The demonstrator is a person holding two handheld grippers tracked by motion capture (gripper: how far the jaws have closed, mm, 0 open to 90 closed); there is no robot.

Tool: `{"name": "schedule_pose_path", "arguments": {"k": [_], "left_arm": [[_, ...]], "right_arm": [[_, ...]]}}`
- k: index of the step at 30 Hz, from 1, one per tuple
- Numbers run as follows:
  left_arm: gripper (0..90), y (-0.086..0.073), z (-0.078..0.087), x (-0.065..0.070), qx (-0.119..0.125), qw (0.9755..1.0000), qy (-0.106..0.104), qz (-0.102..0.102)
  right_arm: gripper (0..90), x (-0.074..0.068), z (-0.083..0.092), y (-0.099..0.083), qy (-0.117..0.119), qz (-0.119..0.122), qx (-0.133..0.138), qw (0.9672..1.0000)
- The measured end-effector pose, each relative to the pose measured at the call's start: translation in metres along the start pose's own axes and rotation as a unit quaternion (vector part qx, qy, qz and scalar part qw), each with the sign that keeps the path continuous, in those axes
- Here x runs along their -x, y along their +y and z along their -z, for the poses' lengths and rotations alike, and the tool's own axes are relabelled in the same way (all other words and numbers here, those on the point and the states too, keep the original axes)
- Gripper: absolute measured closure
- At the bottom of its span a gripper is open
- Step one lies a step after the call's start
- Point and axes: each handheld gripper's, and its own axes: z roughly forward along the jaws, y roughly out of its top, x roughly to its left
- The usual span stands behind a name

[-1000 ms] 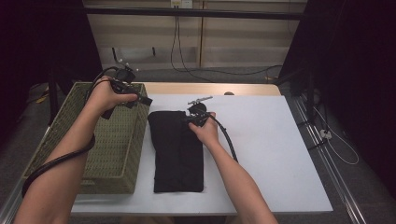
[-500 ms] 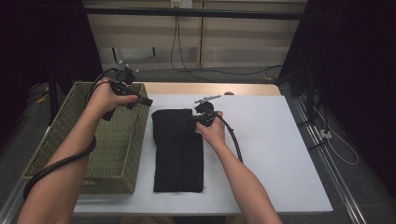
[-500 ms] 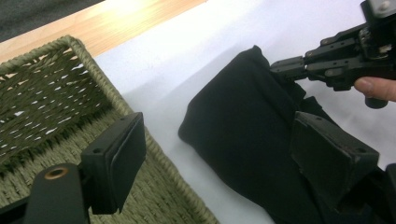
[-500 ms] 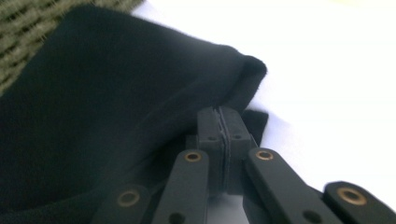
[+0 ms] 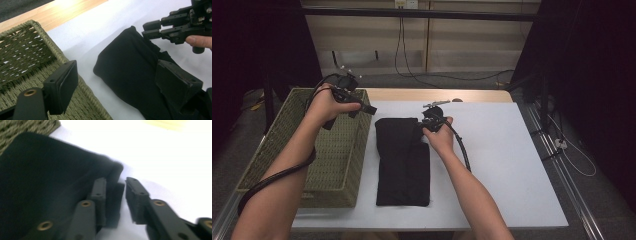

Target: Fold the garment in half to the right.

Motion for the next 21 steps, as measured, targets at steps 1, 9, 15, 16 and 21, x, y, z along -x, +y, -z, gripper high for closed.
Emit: {"name": "schedule_pose_path", "arguments": {"k": [1, 9, 15, 16, 21], "left_arm": [[18.9, 0.000, 0.000, -0.001, -0.001, 1.0000, -0.002, 0.000], [18.9, 0.005, -0.001, 0.002, -0.003, 1.0000, -0.002, -0.002], [19.2, 0.007, -0.001, 0.006, 0.001, 1.0000, -0.002, -0.007], [19.2, 0.006, -0.001, 0.006, 0.001, 1.0000, -0.004, -0.007], [19.2, 0.006, -0.004, 0.009, 0.002, 1.0000, -0.005, -0.006]], "right_arm": [[56.4, 0.001, -0.001, 0.002, 0.002, -0.010, 0.005, 0.9999], [39.1, -0.005, -0.029, 0.000, 0.004, -0.008, -0.038, 0.9992], [69.5, -0.001, -0.030, -0.005, 0.005, -0.011, -0.017, 0.9998], [69.5, -0.001, -0.030, -0.005, 0.005, -0.011, -0.017, 0.9998], [83.4, -0.007, -0.026, -0.006, 0.015, -0.006, -0.004, 0.9999]]}}
